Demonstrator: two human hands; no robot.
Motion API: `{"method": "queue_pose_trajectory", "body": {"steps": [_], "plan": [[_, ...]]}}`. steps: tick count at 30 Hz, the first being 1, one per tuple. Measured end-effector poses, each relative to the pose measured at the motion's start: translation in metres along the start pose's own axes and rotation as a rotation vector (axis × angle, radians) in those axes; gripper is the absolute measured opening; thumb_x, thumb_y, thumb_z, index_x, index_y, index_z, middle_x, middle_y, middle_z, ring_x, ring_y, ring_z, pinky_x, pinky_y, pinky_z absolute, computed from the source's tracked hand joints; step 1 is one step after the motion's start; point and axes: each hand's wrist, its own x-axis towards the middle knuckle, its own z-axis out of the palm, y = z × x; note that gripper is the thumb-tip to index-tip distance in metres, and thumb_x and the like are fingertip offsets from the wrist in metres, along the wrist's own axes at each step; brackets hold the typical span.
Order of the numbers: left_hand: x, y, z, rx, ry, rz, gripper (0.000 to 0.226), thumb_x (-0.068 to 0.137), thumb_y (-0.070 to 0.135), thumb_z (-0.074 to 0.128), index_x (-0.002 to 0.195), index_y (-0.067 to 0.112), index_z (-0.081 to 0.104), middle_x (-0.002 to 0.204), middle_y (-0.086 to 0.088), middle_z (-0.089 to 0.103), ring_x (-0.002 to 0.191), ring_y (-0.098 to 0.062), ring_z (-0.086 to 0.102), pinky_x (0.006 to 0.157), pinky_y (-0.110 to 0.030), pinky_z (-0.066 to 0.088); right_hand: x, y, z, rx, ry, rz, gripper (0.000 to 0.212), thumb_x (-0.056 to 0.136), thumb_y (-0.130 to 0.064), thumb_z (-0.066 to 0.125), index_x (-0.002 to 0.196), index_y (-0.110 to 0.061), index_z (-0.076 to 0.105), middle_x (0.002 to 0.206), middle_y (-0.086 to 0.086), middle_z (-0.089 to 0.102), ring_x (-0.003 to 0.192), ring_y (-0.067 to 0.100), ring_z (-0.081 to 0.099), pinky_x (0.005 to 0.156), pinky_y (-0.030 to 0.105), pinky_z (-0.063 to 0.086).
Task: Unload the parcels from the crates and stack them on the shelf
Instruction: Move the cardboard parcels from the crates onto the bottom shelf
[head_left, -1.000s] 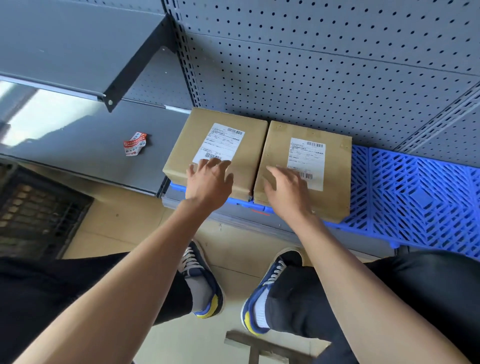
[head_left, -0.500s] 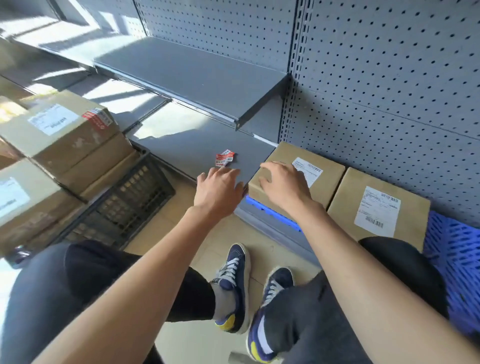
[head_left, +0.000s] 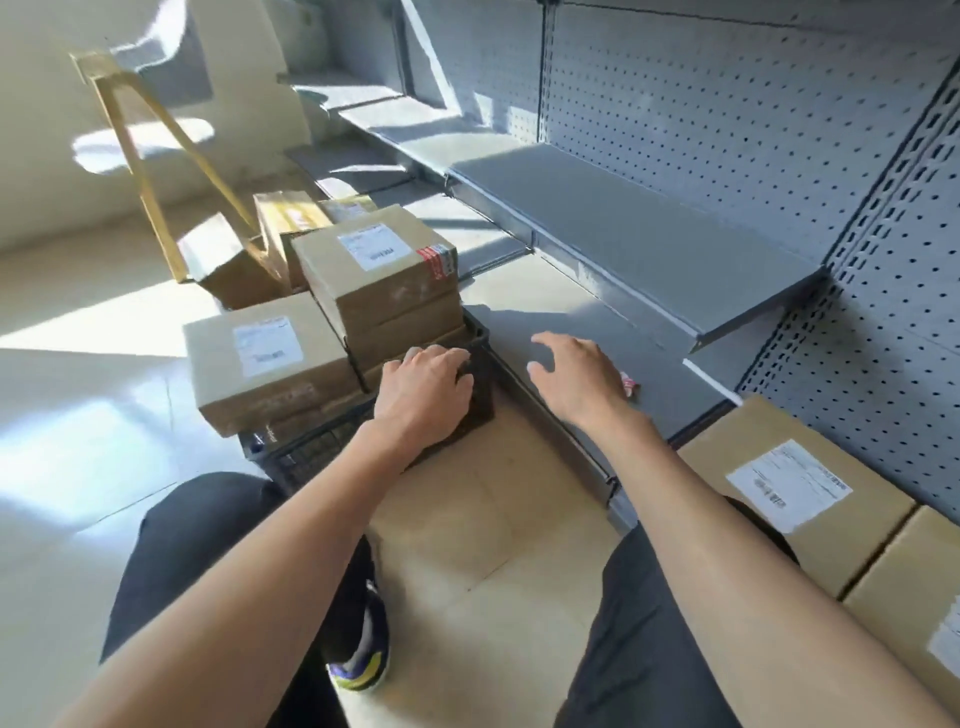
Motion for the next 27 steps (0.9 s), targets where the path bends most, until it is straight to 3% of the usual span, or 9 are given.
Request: {"method": "queue_pose_trajectory", "body": {"steps": [9,16,20,23,27], "plan": [[-0.004,-0.117,-0.009,-0.127,0.075,-0.232,0.043,0.100,0.041,0.052,0.142,0.028,0.055,0.150,0.002,0.049,0.135,-0.026,0.048,0.109,-0.051,0.042,0.072,-0.086,0.048,-0.149,-0.134,-0.216,0.046,0.101,-0.030,0.052,0.147,-0.025,0.049,0.152,0.000,0.049,0.136,0.029,0.046,0.110,0.047,0.041],[0.025,-0.159,-0.003,-0.207,0.082,-0.278,0.050,0.100,0.038,0.053,0.148,0.023,0.048,0.152,0.000,0.045,0.136,-0.029,0.043,0.105,-0.049,0.043,0.130,-0.090,0.073,-0.204,-0.158,-0.207,0.050,0.096,-0.032,0.056,0.145,-0.026,0.049,0.148,0.000,0.051,0.133,0.031,0.047,0.107,0.047,0.043],[0.072,-0.172,-0.002,-0.260,0.106,-0.290,0.054,0.100,0.037,0.054,0.151,0.021,0.044,0.153,-0.001,0.044,0.135,-0.030,0.046,0.104,-0.044,0.043,0.167,-0.094,0.096,-0.190,-0.172,-0.184,0.053,0.096,-0.033,0.059,0.148,-0.026,0.045,0.154,0.004,0.043,0.136,0.033,0.041,0.106,0.049,0.043],[0.108,-0.179,0.005,-0.294,0.098,-0.294,0.057,0.100,0.039,0.054,0.153,0.025,0.039,0.159,-0.002,0.037,0.139,-0.031,0.043,0.107,-0.045,0.041,0.199,-0.096,0.112,-0.153,-0.152,-0.176,0.057,0.096,-0.032,0.061,0.150,-0.027,0.042,0.161,0.007,0.032,0.141,0.034,0.035,0.109,0.051,0.040],[0.150,-0.189,0.015,-0.309,0.085,-0.297,0.063,0.099,0.040,0.055,0.157,0.030,0.031,0.168,-0.004,0.019,0.151,-0.033,0.024,0.118,-0.050,0.031,0.241,-0.094,0.128,-0.106,-0.016,-0.281,0.052,0.094,-0.025,0.064,0.144,-0.023,0.051,0.156,0.005,0.042,0.138,0.031,0.039,0.108,0.051,0.041]]}}
